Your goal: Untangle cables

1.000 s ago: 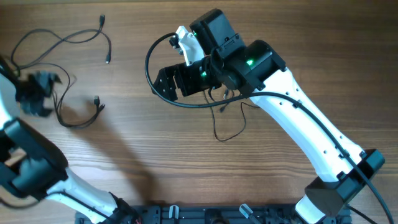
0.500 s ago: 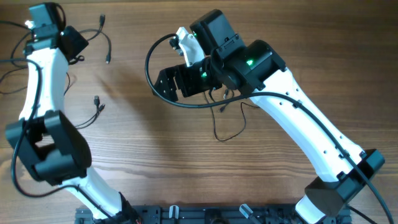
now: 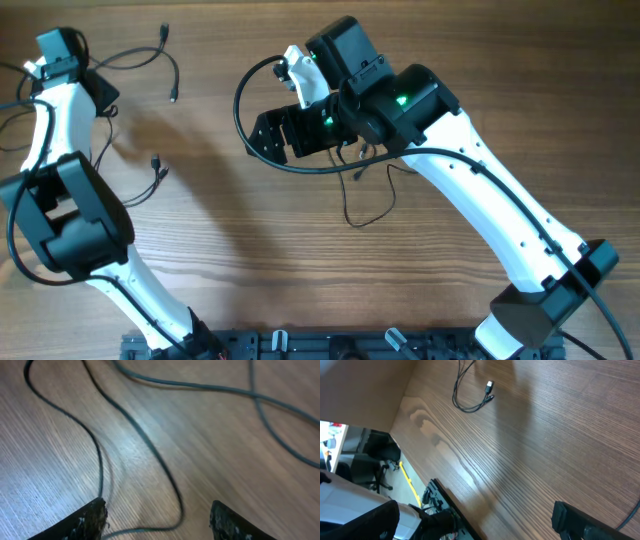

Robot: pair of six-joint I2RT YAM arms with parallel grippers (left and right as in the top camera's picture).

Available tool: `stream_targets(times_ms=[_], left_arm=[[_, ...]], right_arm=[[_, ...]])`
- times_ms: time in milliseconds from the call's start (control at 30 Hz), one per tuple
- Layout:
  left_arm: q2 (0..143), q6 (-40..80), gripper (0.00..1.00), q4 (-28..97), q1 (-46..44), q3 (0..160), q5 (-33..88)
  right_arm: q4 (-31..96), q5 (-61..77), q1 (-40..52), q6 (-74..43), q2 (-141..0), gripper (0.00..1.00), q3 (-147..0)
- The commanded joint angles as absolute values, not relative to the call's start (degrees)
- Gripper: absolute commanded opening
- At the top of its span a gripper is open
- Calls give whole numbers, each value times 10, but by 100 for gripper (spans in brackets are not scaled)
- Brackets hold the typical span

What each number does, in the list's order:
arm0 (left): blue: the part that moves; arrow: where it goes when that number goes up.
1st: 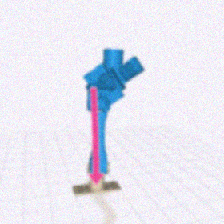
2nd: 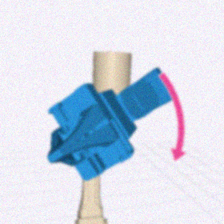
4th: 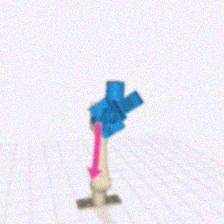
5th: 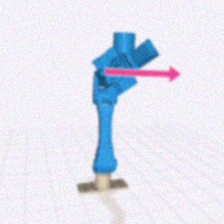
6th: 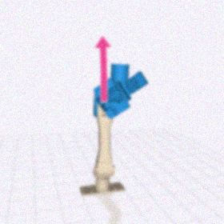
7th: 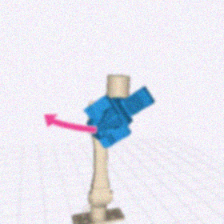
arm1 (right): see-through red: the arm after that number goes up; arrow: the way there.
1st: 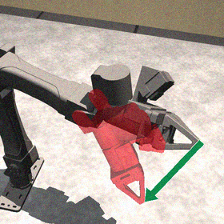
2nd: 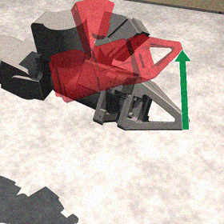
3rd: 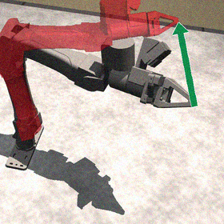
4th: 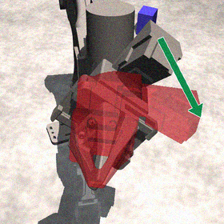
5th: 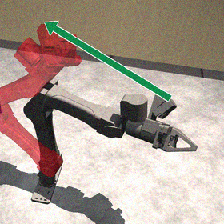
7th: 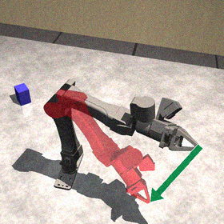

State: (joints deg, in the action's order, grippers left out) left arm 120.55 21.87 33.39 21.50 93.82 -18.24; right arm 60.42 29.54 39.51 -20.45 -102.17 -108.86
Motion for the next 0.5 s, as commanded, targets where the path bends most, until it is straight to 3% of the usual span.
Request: stream_targets(times_ms=[0,100,233,467], left_arm=[[1230,214,60,324,228,938,-193],[1238,214,49,306,233,938,-178],[1251,214,52,276,240,938,-130],[1261,214,47,251,249,938,-131]], right_arm=[[601,298,397,-197,-1030,99,-1086],[601,298,397,-197,-1030,99,-1086],[600,298,397,-197,-1030,99,-1086],[594,298,397,-200,-1030,100,-1086]])
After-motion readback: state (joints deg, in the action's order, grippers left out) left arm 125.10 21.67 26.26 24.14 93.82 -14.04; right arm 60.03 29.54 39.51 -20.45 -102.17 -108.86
